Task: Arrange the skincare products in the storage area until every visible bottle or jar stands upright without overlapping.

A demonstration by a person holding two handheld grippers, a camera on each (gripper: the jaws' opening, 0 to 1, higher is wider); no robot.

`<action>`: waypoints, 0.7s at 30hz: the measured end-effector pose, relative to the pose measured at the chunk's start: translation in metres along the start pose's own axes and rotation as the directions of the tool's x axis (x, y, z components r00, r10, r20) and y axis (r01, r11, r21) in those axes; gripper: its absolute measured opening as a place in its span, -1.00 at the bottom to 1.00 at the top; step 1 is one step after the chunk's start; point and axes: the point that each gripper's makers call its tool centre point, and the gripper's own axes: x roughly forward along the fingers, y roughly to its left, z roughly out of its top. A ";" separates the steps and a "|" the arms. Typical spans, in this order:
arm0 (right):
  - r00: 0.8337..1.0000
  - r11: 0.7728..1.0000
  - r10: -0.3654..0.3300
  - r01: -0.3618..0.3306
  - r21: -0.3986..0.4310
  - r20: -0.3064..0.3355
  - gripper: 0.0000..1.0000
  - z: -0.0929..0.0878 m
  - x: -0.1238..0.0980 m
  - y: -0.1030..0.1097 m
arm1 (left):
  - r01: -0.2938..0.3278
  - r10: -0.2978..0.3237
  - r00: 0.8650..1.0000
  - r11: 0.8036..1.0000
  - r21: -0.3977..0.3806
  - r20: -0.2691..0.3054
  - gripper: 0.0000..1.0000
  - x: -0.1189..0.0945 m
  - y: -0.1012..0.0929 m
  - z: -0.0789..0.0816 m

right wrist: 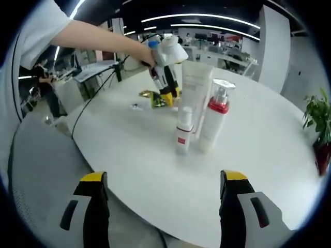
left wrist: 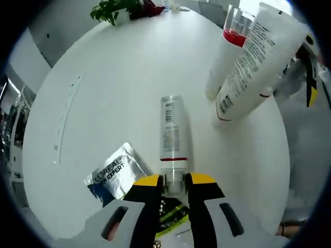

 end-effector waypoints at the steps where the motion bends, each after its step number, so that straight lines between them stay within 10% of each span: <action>1: 1.000 1.000 0.001 -0.001 -0.003 0.001 0.78 0.000 0.000 0.000 | -0.007 0.007 1.000 1.000 0.006 -0.017 -0.53 -0.006 -0.005 -0.003; 21: 0.999 0.999 0.018 -0.016 -0.044 0.043 0.73 0.009 -0.002 0.004 | 0.022 -0.017 0.996 0.997 0.067 -0.084 -0.52 -0.059 -0.078 -0.040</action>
